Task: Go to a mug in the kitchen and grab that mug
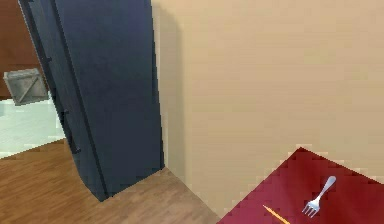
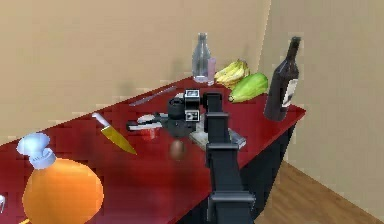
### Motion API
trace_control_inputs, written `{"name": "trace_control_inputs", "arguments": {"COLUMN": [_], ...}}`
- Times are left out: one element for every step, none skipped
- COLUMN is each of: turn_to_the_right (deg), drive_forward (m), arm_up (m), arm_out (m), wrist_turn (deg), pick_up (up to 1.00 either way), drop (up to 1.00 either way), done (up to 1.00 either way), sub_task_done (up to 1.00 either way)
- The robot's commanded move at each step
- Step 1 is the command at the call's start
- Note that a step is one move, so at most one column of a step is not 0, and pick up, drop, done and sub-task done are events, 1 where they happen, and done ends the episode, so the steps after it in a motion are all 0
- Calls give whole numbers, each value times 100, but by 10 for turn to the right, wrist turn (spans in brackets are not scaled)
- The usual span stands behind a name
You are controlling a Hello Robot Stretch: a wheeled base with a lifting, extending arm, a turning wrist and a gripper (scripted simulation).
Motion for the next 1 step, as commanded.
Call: {"name": "trace_control_inputs", "arguments": {"turn_to_the_right": [0], "drive_forward": [0], "arm_up": [0], "arm_out": [0], "wrist_turn": [0], "pick_up": [100], "drop": [0], "done": [0], "sub_task_done": [0]}}
